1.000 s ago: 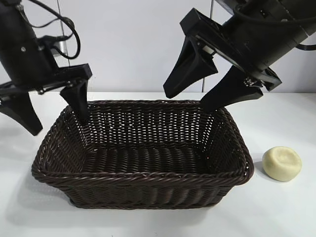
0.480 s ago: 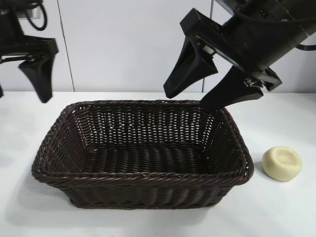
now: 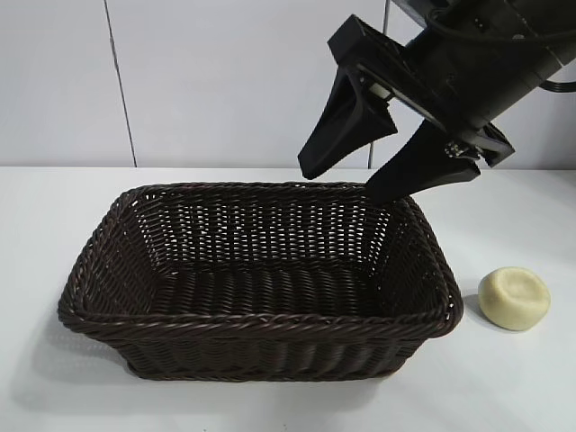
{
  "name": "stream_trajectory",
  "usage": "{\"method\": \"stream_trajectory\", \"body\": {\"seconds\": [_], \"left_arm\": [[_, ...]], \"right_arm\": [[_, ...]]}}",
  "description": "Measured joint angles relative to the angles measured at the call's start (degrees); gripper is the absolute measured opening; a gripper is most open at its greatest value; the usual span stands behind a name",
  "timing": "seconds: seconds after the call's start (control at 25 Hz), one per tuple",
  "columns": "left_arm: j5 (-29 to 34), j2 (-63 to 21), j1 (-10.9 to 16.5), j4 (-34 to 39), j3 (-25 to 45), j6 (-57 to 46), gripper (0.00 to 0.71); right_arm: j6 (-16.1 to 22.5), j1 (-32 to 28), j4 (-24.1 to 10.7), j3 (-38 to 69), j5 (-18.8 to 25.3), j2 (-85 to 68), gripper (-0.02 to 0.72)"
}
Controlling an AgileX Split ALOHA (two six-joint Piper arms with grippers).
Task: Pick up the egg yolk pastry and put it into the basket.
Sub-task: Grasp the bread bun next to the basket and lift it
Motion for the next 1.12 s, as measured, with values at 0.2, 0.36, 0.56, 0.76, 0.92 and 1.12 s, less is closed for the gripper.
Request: {"method": "stream_trajectory", "body": {"seconds": [0.2,0.36,0.56,0.76,0.92,1.12], "left_arm": [[2.45,-3.71,0.0,-0.19,0.72,0.55,0.624],[2.73,-11.76,0.0,-0.19,4.19,1.18,0.624],[3.53,-26.93,0.0,-0.19,13.05,1.94,0.624],[3.92,-42.8,0.0,-0.19,22.09,1.94,0.624],[3.92,-52.98,0.0,-0.19,28.06,1.94,0.624],[3.98,-63.97,0.0,-0.19,35.22,1.96,0.624]], "right_arm": [[0.02,0.0,0.0,0.0,0.0,0.0,0.519],[0.07,0.0,0.0,0.0,0.0,0.0,0.519],[0.22,0.0,0.0,0.0,0.1,0.0,0.519],[0.42,0.0,-0.12,0.0,0.1,0.0,0.519],[0.46,0.0,-0.16,0.0,0.16,0.0,0.519],[0.46,0.0,-0.16,0.0,0.11,0.0,0.519]]}}
